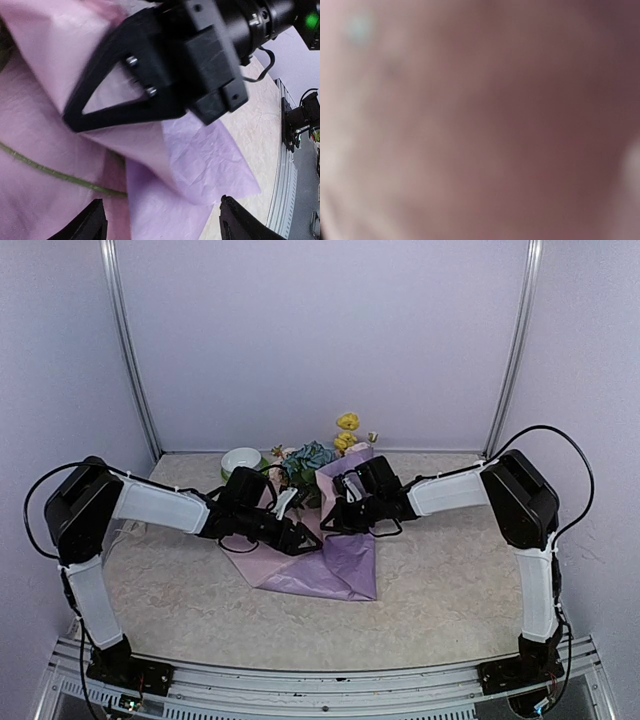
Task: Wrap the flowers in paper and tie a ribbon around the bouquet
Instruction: Fold the one-fourth-folded wrapping paper at the center of the board, then pass from the right arm to the left
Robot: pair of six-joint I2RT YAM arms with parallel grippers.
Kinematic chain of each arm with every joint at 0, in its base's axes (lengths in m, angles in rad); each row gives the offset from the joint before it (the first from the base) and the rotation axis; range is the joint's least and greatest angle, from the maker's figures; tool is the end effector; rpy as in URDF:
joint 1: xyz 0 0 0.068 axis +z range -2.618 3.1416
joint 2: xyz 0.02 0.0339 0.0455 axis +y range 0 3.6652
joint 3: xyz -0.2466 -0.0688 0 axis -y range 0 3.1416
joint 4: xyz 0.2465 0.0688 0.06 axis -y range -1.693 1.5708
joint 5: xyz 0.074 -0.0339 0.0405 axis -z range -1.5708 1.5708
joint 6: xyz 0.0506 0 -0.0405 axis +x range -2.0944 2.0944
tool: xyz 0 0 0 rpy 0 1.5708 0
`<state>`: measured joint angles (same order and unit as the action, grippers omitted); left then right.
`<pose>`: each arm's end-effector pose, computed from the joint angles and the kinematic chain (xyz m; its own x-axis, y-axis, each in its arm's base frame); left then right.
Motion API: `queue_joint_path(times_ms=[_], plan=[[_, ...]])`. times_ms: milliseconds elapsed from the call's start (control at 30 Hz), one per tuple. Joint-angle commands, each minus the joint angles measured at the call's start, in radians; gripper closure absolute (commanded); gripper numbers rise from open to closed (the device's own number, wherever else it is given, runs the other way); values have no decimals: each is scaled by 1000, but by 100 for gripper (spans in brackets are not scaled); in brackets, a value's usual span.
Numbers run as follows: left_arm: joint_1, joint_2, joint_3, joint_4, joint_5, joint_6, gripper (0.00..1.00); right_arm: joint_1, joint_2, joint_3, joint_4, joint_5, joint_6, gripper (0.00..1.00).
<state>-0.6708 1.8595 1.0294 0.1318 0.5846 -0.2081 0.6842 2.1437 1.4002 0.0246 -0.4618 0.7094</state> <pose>0.2880 -0.2642 0.1338 -0.6683 0.3104 -0.6761 0.7271 0.4646 -0.5054 0.3465 0.3117 0.1195 -0.9250 -0.0020 -0.3799 -0.2941 0.6367 0.7128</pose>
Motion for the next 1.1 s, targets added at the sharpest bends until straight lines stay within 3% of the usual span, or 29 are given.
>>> queue_joint_path(times_ms=[0,200,333,433,667,700,767,800,933,1067], plan=[[-77,42,138,-110,-137,36,24,5,12,30,-16,10,14,97],[-128,145,287,-289,-327,75,27,5,7,26,-8,13,19,97],[-132,167,324,-325,-456,64,40,5,3,26,-6,8,19,97],[-133,167,324,-331,-496,61,49,6,-5,24,-4,10,18,97],[-141,166,310,-329,-535,83,50,6,-12,24,1,11,16,97],[-139,165,306,-322,-538,80,60,6,-13,26,1,9,15,97],[-135,155,291,-308,-536,75,92,6,-18,28,-8,7,6,96],[-131,151,280,-298,-529,72,99,6,-24,30,-16,9,-5,94],[-93,141,222,-244,-448,46,100,6,-82,32,-62,23,-86,79],[-13,141,129,-132,-301,-32,100,6,-182,-2,-113,-10,-218,55]])
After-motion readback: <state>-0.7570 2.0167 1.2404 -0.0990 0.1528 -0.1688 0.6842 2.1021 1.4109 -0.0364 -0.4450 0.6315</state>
